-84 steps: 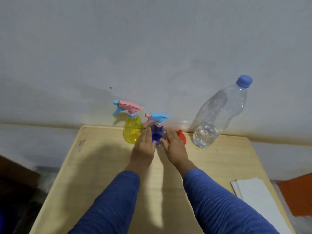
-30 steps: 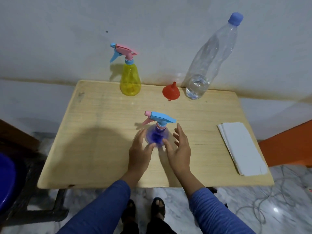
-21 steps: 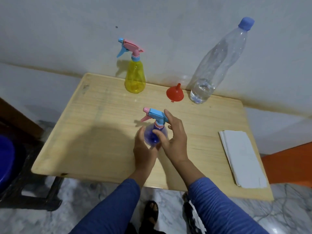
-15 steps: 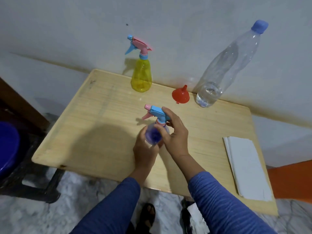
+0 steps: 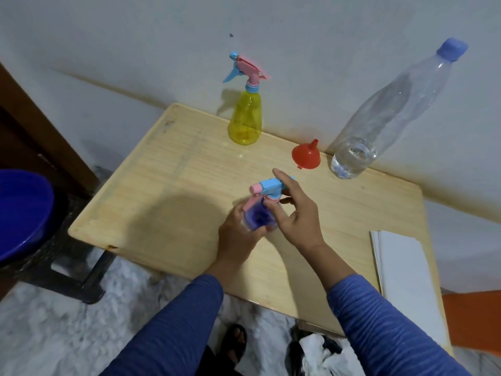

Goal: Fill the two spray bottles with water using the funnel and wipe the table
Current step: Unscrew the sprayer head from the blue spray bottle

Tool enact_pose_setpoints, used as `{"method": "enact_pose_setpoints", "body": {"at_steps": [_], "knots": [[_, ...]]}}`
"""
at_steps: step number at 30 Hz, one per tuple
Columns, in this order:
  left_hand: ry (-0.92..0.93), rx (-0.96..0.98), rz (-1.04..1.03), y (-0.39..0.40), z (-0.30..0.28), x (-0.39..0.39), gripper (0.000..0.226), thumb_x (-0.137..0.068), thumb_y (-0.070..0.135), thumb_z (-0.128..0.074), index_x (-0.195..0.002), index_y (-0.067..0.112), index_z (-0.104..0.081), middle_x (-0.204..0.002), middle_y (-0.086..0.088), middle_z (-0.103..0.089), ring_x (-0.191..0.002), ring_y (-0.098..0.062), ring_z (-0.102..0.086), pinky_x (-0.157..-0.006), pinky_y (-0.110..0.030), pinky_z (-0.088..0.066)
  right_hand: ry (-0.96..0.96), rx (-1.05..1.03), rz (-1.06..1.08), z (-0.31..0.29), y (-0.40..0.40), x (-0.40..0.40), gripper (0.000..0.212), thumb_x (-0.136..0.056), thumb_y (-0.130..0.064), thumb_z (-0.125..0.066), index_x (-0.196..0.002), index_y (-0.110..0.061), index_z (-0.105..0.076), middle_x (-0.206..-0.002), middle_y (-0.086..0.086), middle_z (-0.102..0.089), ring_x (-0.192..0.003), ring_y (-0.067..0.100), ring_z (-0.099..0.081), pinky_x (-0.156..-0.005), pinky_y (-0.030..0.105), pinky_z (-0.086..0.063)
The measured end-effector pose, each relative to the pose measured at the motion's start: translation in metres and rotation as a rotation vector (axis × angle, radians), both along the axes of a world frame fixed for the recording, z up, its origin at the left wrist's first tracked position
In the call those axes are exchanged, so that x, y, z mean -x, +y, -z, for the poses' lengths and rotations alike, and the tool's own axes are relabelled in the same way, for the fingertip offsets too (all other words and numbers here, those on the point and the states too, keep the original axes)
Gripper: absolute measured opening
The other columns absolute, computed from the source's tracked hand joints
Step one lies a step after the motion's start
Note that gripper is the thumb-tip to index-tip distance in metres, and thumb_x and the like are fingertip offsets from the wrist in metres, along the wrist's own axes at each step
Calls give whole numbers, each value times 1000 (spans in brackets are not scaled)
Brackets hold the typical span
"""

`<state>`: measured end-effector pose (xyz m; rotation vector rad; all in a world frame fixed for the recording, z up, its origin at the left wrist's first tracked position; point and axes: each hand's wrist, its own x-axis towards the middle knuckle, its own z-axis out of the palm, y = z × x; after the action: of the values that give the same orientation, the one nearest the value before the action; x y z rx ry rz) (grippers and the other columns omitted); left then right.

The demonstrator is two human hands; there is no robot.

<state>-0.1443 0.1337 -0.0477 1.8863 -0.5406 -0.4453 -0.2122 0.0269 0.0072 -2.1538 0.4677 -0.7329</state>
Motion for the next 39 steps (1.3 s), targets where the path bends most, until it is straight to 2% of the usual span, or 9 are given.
{"method": "enact_pose_setpoints", "body": {"at_steps": [6,9,12,17,20,24,27,31,39], "knots": [[6,-6,20,1,5,-4,78,-51,54,-70,-123,29,-51,-106,23,-53,-90,3,-52,-69,5,-33,31,62,-42,-9,-11,-4,59,-78,-12,-72,-132,-25,-50,-110,-1,-61,-94,11,-56,-80,15,-47],[26,0,38,1,4,-5,62,-56,43,-81,-109,42,-49,-95,29,-54,-83,8,-54,-67,4,-36,51,7,-107,-9,-15,2,68,-81,-11,-67,-140,-30,-38,-126,-3,-58,-102,11,-59,-88,21,-49],[45,36,55,3,3,-5,53,-52,50,-75,-96,55,-46,-90,30,-58,-86,8,-58,-69,0,-40,70,35,-93,-11,-17,0,64,-77,-23,-70,-135,-31,-43,-112,-1,-59,-94,12,-58,-81,23,-50],[61,52,86,4,6,-8,68,-56,52,-74,-117,35,-50,-108,18,-61,-96,-1,-59,-73,0,-41,46,-36,-157,-17,-16,2,62,-76,-18,-56,-136,-28,-41,-129,-19,-50,-112,-3,-53,-91,14,-44],[30,41,97,5,11,-10,76,-59,57,-73,-125,26,-50,-116,11,-61,-101,-4,-59,-79,-9,-47,69,-49,-159,-16,-17,1,70,-74,-20,-68,-136,-36,-39,-126,-15,-52,-109,9,-57,-90,20,-48],[50,51,85,4,12,-10,78,-55,59,-69,-124,28,-51,-112,16,-60,-102,-4,-60,-84,-19,-50,56,-49,-190,-16,-20,-3,63,-81,-9,-65,-137,-27,-42,-130,-7,-54,-112,8,-57,-92,14,-43],[52,69,80,3,11,-10,77,-54,56,-70,-123,29,-51,-111,18,-59,-104,-6,-60,-86,-21,-50,119,-117,-236,-18,-24,3,72,-81,-9,-65,-141,-36,-34,-132,-5,-56,-115,8,-58,-96,16,-44],[66,61,80,3,12,-11,73,-53,57,-70,-120,36,-50,-109,21,-59,-101,-2,-60,-82,-14,-48,125,-90,-244,-21,-28,1,70,-76,-15,-71,-136,-34,-39,-134,-23,-47,-119,4,-53,-96,15,-42],[88,55,101,3,13,-11,76,-53,57,-69,-123,34,-50,-113,18,-60,-103,-2,-59,-83,-13,-47,219,-122,-313,-28,-35,2,72,-80,-15,-65,-140,-37,-31,-139,-8,-49,-109,-6,-56,-100,20,-43]]}}
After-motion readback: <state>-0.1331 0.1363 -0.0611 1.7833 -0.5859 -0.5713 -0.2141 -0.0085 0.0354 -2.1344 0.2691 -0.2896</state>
